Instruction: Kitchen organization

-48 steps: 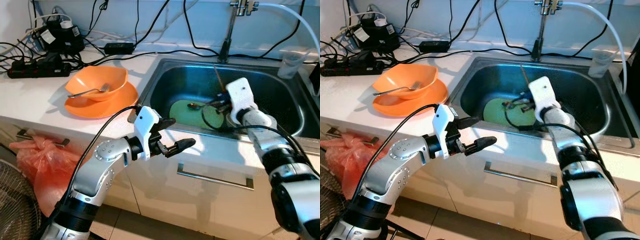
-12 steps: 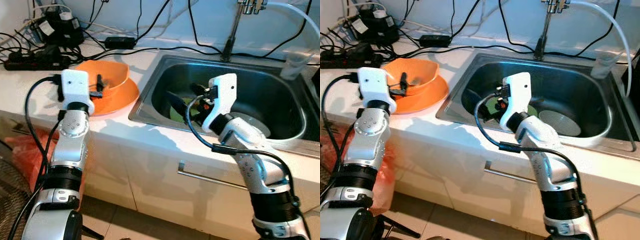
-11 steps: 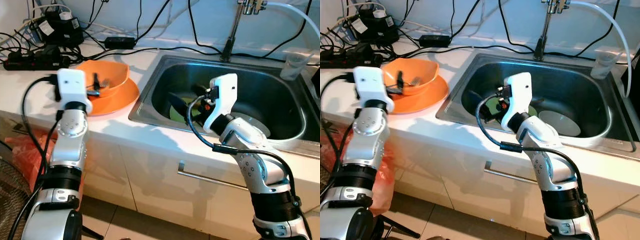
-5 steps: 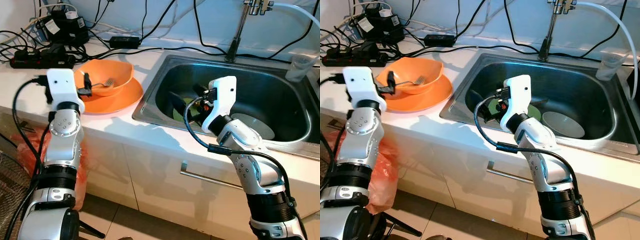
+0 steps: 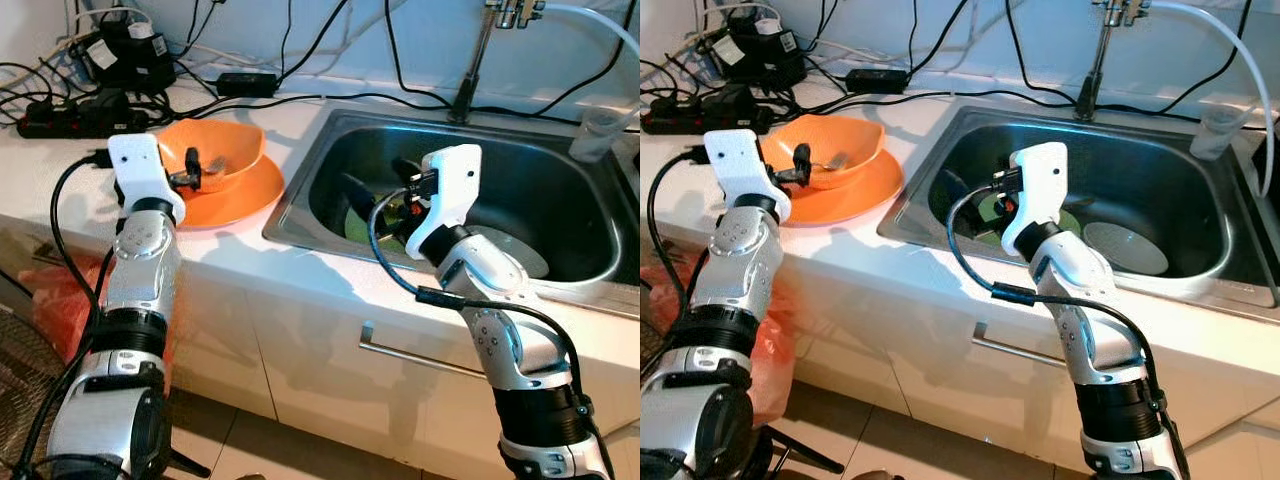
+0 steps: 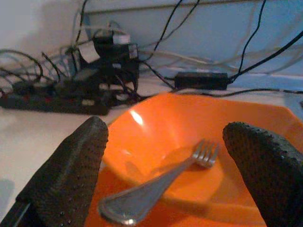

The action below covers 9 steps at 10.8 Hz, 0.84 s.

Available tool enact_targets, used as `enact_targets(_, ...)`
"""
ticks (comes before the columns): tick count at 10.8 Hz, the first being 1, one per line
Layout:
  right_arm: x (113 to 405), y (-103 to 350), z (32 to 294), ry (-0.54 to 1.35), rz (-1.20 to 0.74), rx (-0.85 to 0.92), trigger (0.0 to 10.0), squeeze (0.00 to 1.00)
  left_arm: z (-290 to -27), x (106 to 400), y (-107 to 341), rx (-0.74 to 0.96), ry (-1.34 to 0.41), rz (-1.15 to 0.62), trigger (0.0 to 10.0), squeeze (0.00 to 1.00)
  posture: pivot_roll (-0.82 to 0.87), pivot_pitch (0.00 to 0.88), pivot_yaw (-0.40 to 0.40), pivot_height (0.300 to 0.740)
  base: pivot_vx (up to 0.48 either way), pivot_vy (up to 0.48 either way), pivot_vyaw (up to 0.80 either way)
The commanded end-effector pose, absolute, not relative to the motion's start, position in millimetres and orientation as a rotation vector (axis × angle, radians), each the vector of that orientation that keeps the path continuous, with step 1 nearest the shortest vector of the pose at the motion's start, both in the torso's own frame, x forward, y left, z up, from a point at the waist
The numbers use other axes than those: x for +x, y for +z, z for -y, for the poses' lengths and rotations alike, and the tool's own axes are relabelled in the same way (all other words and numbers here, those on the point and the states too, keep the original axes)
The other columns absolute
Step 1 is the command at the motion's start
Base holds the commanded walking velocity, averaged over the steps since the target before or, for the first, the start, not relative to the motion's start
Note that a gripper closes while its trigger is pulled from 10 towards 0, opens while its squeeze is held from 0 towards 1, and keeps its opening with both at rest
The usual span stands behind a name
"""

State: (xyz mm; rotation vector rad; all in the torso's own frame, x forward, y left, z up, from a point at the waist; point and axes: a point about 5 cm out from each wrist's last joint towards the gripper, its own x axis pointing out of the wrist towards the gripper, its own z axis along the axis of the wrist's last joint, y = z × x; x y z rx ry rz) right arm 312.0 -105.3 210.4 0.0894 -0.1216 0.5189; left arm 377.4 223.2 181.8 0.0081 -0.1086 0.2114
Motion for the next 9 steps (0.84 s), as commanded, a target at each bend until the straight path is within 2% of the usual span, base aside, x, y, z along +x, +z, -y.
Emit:
enact_targets(1, 311.8, 221.4, 106.8, 0.508, 0.167, 0.078, 10.0, 0.0, -222.6, 380.8, 188.6, -0.011, 0.207, 0.127, 10.0, 0.0, 0.03, 0.0, 0.071, 0.74, 0.0, 0.0, 0.0)
enact_targets(4, 313.4, 222.7, 109.0, 0.492, 0.173, 0.077, 10.0, 0.0, -226.1, 385.3, 187.2, -0.068, 0.215, 0.101, 10.0, 0.0, 0.04, 0.0, 0.075, 0.74, 0.0, 0.0, 0.0)
enact_targets(7, 314.8, 223.6, 109.0, 0.487, 0.179, 0.076, 10.0, 0.0, -229.5, 387.9, 180.0, -0.211, 0.223, 0.048, 10.0, 0.0, 0.04, 0.0, 0.08, 0.74, 0.0, 0.0, 0.0)
enact_targets(8, 314.6, 223.7, 109.1, 0.486, 0.18, 0.077, 10.0, 0.0, -229.9, 388.7, 177.8, -0.244, 0.22, 0.03, 4.2, 0.0, 0.04, 0.0, 0.083, 0.74, 0.0, 0.0, 0.0)
enact_targets(9, 313.7, 223.3, 108.4, 0.497, 0.176, 0.085, 10.0, 0.0, -229.8, 389.6, 177.1, -0.259, 0.212, 0.021, 2.8, 0.0, 0.04, 0.0, 0.087, 0.74, 0.0, 0.0, 0.0)
